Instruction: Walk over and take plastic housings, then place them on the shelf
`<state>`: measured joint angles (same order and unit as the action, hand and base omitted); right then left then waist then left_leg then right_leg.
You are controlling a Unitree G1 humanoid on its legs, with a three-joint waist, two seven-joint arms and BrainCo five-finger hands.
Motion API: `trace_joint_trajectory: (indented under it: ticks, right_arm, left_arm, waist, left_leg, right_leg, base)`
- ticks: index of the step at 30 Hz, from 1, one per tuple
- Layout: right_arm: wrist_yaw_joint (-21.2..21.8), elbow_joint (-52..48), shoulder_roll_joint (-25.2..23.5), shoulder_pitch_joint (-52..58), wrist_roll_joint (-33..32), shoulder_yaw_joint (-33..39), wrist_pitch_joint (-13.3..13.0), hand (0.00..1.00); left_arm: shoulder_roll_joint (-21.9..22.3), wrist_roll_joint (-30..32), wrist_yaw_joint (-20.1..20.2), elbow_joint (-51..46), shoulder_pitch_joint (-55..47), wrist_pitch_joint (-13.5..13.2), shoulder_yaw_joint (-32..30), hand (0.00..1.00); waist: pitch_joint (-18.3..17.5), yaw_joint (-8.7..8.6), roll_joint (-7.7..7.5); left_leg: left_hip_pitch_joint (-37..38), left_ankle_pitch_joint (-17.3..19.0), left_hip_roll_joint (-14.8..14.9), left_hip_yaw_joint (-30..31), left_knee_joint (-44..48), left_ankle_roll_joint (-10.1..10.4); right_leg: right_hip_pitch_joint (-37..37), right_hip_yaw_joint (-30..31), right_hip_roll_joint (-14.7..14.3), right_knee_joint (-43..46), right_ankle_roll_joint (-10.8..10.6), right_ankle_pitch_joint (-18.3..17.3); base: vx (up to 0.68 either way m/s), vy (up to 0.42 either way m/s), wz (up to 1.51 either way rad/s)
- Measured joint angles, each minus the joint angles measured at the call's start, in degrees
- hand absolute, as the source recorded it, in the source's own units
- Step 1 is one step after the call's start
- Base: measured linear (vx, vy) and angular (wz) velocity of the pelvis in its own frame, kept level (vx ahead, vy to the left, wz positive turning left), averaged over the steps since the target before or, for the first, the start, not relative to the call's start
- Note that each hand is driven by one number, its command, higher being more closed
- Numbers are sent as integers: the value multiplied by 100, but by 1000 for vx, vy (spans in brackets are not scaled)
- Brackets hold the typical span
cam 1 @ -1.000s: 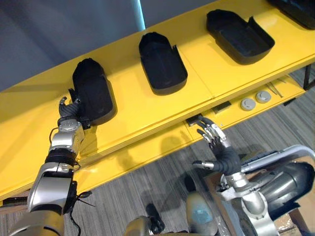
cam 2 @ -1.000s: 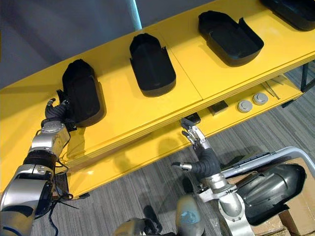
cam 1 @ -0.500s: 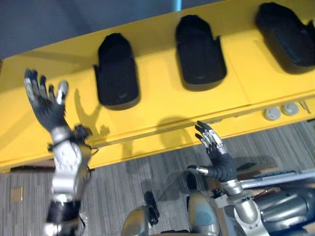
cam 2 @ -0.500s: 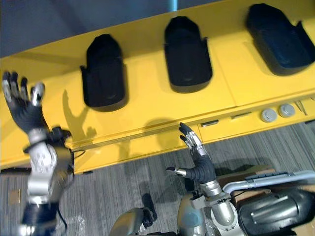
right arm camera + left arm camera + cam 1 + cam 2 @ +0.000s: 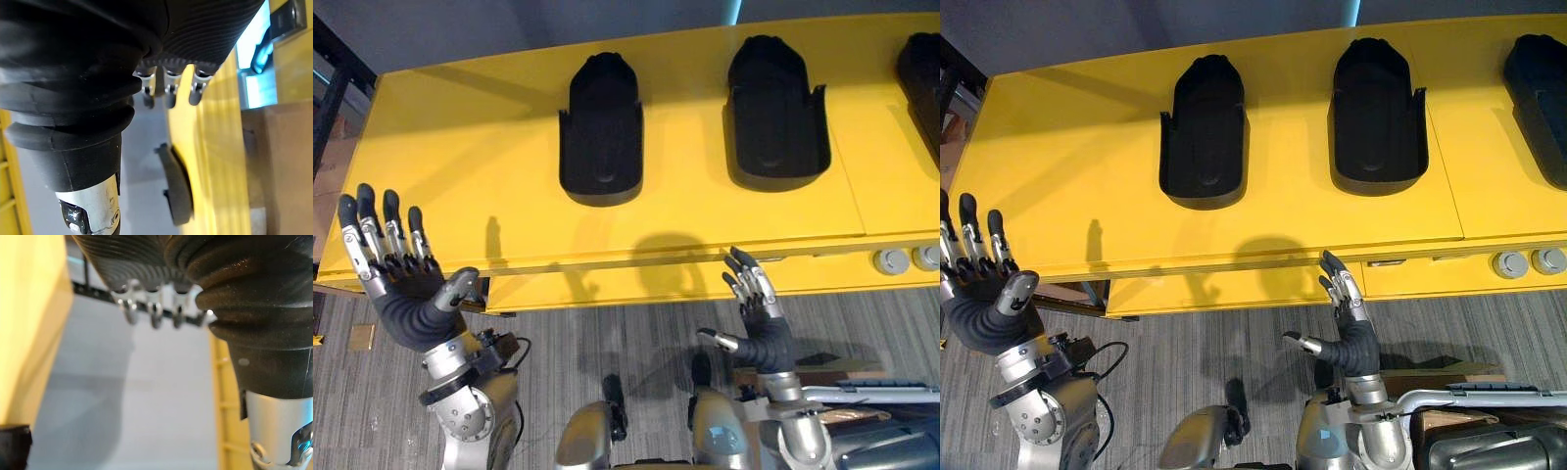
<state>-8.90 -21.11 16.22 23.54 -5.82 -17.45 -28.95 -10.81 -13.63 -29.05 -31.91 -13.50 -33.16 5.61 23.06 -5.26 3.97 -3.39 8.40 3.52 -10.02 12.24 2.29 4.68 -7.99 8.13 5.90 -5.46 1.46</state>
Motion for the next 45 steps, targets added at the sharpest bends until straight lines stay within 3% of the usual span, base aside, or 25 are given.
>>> trace_joint_trajectory:
  ticks: [5,10,11,17,21,24,26,28,29,31,33,35,36,37,39,40,42,44,45]
  right_arm:
    - [-317,-1,-192,46,218,-57,-244,0]
    - [-356,42,-288,-130,-79,47,-259,0]
    - [-513,356,-622,-370,-470,847,-216,0]
    - [-501,368,-717,-354,-474,915,-216,0]
    - [-510,404,-807,-349,-681,1095,-202,0]
    - [-840,472,-864,-355,-657,1436,-58,0]
    - [-1204,634,-1052,-318,-552,1828,25,0]
    - [-1336,581,-1189,-238,-519,2038,25,0]
    - [-1308,570,-1210,-276,-526,2129,12,0]
    - [-1169,487,-1204,-213,-529,2193,3,0]
    - [-1099,326,-1205,-107,-548,2293,1,0]
    - [-1094,320,-1206,-112,-560,2295,0,0]
    - [-1043,374,-1159,-197,-538,2316,18,0]
    - [-1001,377,-1154,-235,-525,2322,25,0]
    - [-897,378,-1133,-251,-457,2321,29,0]
    - [-859,377,-1110,-257,-452,2319,30,0]
    - [-749,376,-967,-387,-458,2309,95,0]
    - [-652,377,-752,-661,-466,2285,227,0]
    - [-632,379,-706,-719,-496,2270,262,0]
  left_arm:
    - [26,15,174,175,-184,143,372,0]
    - [197,-364,645,466,-354,318,445,0]
    - [463,-453,957,548,-672,364,-32,0]
    - [463,-452,964,548,-673,372,-53,0]
    - [464,-450,1181,547,-650,474,-144,0]
    - [460,-453,1591,548,-376,503,-163,0]
    - [440,-457,1816,619,20,593,-70,0]
    - [407,-432,1801,742,266,751,-42,0]
    - [384,-425,1664,831,388,847,-46,0]
    - [277,-420,1421,1018,550,986,-45,0]
    - [236,-372,1273,1101,583,1059,-22,0]
    - [244,-325,1210,992,568,1045,-13,0]
    - [287,-338,1153,991,537,1058,-49,0]
    - [283,-342,1139,996,479,1086,-46,0]
    - [312,-341,1111,991,280,1107,-59,0]
    - [333,-342,1104,978,235,1107,-79,0]
    - [439,-376,998,881,109,1082,-215,0]
    - [511,-385,897,694,-138,1011,-503,0]
    - [511,-376,875,626,-194,951,-567,0]
  waist:
    - [-714,25,-157]
    - [-1078,154,-291]
    - [-1737,293,-528]
    - [-1690,292,-587]
    - [-1562,283,-656]
    - [-1172,278,-666]
    - [-1066,254,-673]
    - [-1022,150,-704]
    - [-960,137,-648]
    - [-914,26,-641]
    - [-922,-57,-654]
    - [-929,-33,-651]
    - [-822,74,-542]
    - [-773,99,-459]
    - [-725,120,-281]
    - [-734,131,-267]
    - [-734,164,-261]
    - [-745,297,-239]
    - [-744,322,-239]
  left_leg:
    - [298,-19,9,23,-301,25]
    - [665,-22,5,37,-443,28]
    - [1150,-277,-51,177,-1123,150]
    - [1139,-276,-51,177,-1103,150]
    - [932,-228,-51,168,-906,126]
    - [574,59,-23,118,-191,41]
    - [226,430,55,-290,511,-69]
    - [120,656,184,-686,910,-196]
    - [137,766,363,-1115,971,-220]
    - [135,844,482,-1594,1011,-307]
    - [70,876,496,-1893,1043,-296]
    - [-215,941,561,-1951,1330,-259]
    - [-401,1006,789,-2043,1669,-251]
    - [-410,1002,845,-2051,1708,-250]
    - [-355,938,916,-2019,1756,-252]
    - [-349,907,903,-1957,1748,-253]
    - [-346,830,734,-1418,1719,-295]
    - [-348,825,473,-259,1649,-289]
    - [-349,826,401,35,1635,-289]
  right_leg:
    - [-355,-126,-37,-353,-24,17]
    - [-786,-216,-35,-570,-25,17]
    - [-1255,-476,-41,-881,-57,58]
    - [-1243,-471,-39,-870,-57,58]
    - [-1028,-427,-16,-729,-49,49]
    - [-677,-217,34,-270,-67,-26]
    - [-230,295,5,68,-118,-15]
    - [-10,679,-90,150,-219,129]
    - [115,854,-193,13,-216,460]
    - [436,469,-182,807,69,102]
    - [490,233,-10,1885,9,-819]
    - [217,-28,115,1777,-71,-1220]
    - [81,-183,23,1332,-226,-1268]
    - [18,-219,-14,1188,-200,-1146]
    - [-64,-151,-125,1040,-157,-1014]
    - [-60,-122,-133,1038,-156,-1013]
    - [-31,66,-224,1004,-98,-968]
    - [105,720,-437,768,-52,-748]
    - [152,919,-490,695,-25,-700]
  base:
    - [82,-8,3]
    - [71,7,4]
    - [0,0,0]
    - [0,0,0]
    - [-8,6,0]
    - [-107,60,-23]
    - [-155,114,-97]
    - [-164,129,-130]
    - [-307,174,-176]
    - [-276,154,-143]
    - [-134,109,-79]
    - [-38,0,-44]
    - [-42,-47,-37]
    - [-74,-42,-35]
    - [-14,-34,-17]
    - [13,-82,-27]
    - [-5,-75,-56]
    - [-26,-4,-139]
    - [-17,78,-164]
